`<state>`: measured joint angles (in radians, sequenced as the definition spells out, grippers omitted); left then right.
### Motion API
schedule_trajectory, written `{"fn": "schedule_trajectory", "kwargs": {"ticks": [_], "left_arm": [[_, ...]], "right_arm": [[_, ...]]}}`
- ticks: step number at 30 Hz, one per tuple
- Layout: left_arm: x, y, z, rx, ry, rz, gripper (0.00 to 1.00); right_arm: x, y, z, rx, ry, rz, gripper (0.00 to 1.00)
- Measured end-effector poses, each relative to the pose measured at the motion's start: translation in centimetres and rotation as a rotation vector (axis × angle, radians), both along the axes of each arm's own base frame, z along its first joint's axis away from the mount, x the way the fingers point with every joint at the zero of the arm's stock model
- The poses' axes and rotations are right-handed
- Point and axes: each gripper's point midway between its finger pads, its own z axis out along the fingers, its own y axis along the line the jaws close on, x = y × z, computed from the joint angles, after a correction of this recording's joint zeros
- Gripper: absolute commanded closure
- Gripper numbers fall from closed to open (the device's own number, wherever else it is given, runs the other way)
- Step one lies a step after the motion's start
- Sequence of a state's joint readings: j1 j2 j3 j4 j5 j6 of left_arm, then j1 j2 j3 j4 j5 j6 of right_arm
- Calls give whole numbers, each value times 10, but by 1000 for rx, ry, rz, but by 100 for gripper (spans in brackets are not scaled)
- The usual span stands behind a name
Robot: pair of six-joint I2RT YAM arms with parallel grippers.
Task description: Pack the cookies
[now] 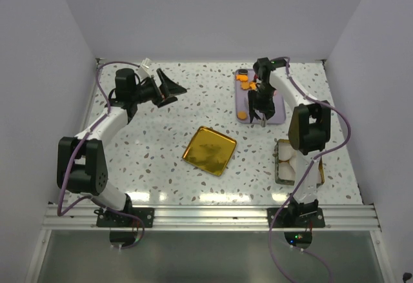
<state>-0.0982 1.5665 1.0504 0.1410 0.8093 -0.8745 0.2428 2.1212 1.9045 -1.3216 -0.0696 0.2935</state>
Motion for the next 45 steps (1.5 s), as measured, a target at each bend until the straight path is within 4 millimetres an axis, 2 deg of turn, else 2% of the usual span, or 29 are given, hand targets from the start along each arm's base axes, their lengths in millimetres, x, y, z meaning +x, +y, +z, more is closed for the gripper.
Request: {"fn": "schedule_trajectory", "kwargs": {"ticks": [7,17,24,28,31,35,38,41,45], "left_arm": [[0,0,0,0,0,-1,0],[-1,0,1,0,-3,0,0],[-2,0,8,-1,-20,1,1],[-2,1,8,1,-21,1,1],[-3,1,8,2,-19,2,1],[-2,1,7,3,-18,5,1],[-2,1,8,4,-20,6,0],[-3,2,6,14,-17,9,0],[-3,4,2,31,-9,16,0]], "right_arm": [[0,0,-2,-1,5,2,57],[4,-1,4,2,-10,3,60],[30,-3,36,32,-134,-16,60],[31,-10,59,45,-192,-36,61],[28,-17,85,57,-257,-53,61],[7,-29,120,66,-343,-81,61],[-22,-43,141,57,-392,-116,61],[-56,-54,150,50,-413,-162,61],[-102,-63,147,46,-416,-223,63]]}}
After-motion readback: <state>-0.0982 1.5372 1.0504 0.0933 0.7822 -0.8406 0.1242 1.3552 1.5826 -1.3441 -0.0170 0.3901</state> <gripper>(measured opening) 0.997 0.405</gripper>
